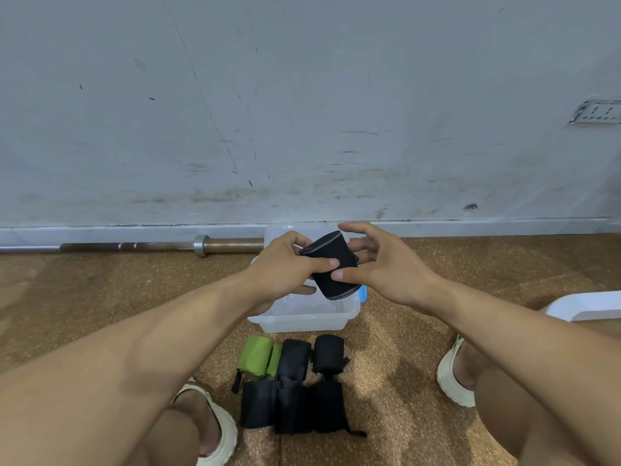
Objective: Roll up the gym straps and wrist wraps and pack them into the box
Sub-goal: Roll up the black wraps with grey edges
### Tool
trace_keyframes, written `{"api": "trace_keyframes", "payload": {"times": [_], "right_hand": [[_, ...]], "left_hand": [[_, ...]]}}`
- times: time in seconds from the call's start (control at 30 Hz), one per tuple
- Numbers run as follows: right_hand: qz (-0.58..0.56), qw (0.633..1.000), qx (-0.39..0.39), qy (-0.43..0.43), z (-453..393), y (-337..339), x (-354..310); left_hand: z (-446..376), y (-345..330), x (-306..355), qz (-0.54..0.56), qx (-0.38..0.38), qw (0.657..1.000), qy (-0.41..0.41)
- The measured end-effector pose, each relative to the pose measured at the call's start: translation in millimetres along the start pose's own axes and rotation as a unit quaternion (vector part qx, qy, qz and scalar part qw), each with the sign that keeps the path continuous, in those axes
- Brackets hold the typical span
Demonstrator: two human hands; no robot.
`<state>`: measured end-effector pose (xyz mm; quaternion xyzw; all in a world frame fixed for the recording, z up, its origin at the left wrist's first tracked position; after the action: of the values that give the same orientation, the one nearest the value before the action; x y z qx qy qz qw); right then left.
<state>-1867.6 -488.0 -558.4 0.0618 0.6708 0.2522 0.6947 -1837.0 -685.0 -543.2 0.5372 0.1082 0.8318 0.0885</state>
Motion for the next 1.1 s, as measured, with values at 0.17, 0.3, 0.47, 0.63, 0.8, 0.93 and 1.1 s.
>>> {"api": "trace_keyframes", "payload": {"times": [0.17,0.3,0.47,0.63,0.8,0.93,1.1], "right_hand": [[0.058,0.998,0.007,0.023,1,-1,-1],[0.085,0.996,0.004,0.028,0,-2,-6],[0.11,0.993,0.011,0.05,-2,-5,-17],[0.105,0.993,0.021,0.051,1,-16,-12],[0.117,0.991,0.045,0.043,-3,-26,-5],[0.124,0.991,0.05,0.021,-11,-32,8],[0.156,0.988,0.002,0.003,-39,-64,28]], "left_hand": [[6,-1,4,-0.047,0.016,0.999,-0.015],[8,-3,13,-0.11,0.047,0.991,-0.06],[10,4,16,-0.124,0.064,0.988,-0.07],[14,21,12,-0.156,0.075,0.981,-0.083],[27,42,19,-0.114,0.14,0.981,-0.074],[22,47,0,-0.056,0.19,0.977,-0.078],[-25,47,-62,-0.134,0.16,0.978,0.003]]}}
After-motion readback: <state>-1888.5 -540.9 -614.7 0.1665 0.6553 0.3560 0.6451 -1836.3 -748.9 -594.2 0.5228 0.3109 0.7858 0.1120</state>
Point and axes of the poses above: each hand's wrist, its own z-axis away from the middle knuckle, its own y-axis out of the back of the hand, x = y × z, the point moved 1 cm from there along -z, towards the middle knuckle, and after that the axes turned 8 degrees about x, right-handed, at the moved point
